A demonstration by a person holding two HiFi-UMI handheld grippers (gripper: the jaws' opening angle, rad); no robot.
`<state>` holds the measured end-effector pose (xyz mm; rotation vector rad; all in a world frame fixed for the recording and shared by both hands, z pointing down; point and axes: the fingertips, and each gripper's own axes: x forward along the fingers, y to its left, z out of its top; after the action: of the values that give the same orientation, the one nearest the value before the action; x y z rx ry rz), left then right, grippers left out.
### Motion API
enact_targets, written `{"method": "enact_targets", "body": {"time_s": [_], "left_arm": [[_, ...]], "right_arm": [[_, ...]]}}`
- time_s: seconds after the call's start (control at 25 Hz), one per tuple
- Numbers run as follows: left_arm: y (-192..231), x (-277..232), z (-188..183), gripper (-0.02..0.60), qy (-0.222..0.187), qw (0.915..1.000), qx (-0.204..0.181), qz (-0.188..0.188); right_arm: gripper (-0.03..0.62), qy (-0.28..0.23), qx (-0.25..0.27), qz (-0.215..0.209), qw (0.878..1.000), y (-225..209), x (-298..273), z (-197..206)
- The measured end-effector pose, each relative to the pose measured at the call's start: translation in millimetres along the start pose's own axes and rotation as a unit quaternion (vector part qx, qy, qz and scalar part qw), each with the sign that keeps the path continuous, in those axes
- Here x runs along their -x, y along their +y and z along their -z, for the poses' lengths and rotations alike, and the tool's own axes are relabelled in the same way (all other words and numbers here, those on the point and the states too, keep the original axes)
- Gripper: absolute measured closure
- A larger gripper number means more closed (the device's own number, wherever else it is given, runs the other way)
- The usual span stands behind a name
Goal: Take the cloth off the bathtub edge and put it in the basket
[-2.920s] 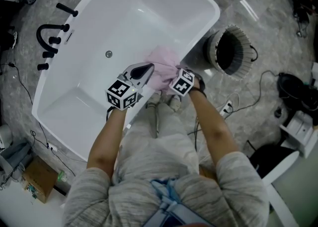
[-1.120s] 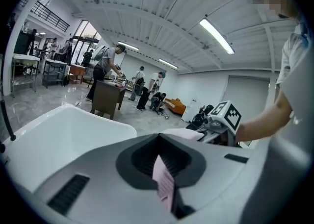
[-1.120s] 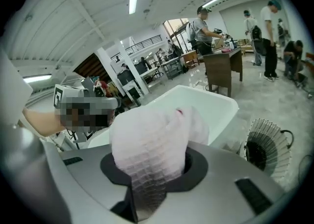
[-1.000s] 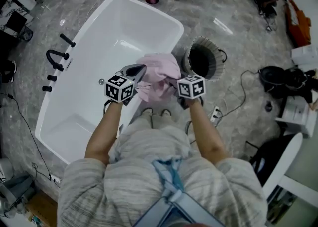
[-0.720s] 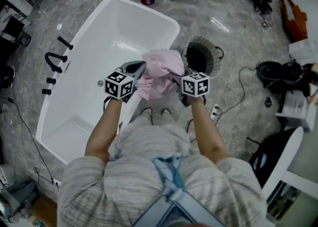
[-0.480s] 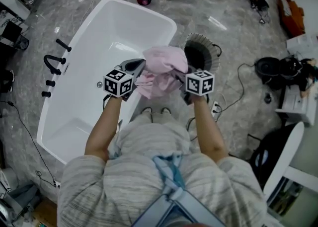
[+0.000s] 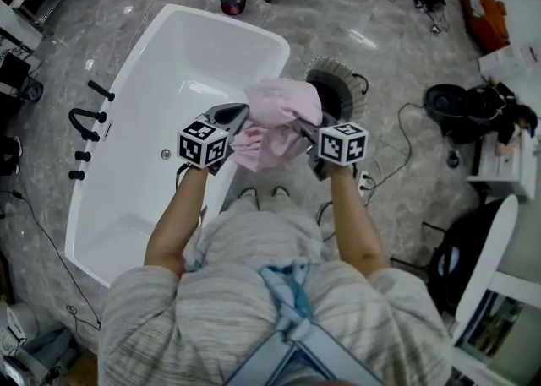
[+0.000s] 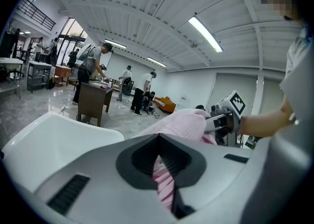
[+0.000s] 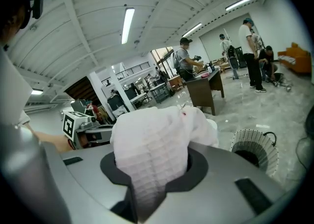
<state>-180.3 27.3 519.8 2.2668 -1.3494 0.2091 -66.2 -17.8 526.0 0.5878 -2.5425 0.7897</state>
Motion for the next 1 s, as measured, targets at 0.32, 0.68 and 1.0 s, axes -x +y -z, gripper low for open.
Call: {"method": "enact_targets", "body": {"time_s": [0.32, 0.68, 1.0], "left_arm": [[4, -9, -8, 0.580, 0.000, 0.9998, -0.011, 0.015], [2, -28, -22, 0.580, 0.007, 0.9991, -0.024, 0.034], [-2, -42, -31, 0.580, 0.015, 0.9978, -0.033, 0.055]], "right_arm": [[0.467, -0.016, -0.001, 0.013, 1.000, -5, 6, -10], [0.467, -0.052, -0.021, 0.030, 0.998, -19, 23, -29], [0.467, -0.092, -0.035, 0.038, 0.994, -25, 43, -54]]}}
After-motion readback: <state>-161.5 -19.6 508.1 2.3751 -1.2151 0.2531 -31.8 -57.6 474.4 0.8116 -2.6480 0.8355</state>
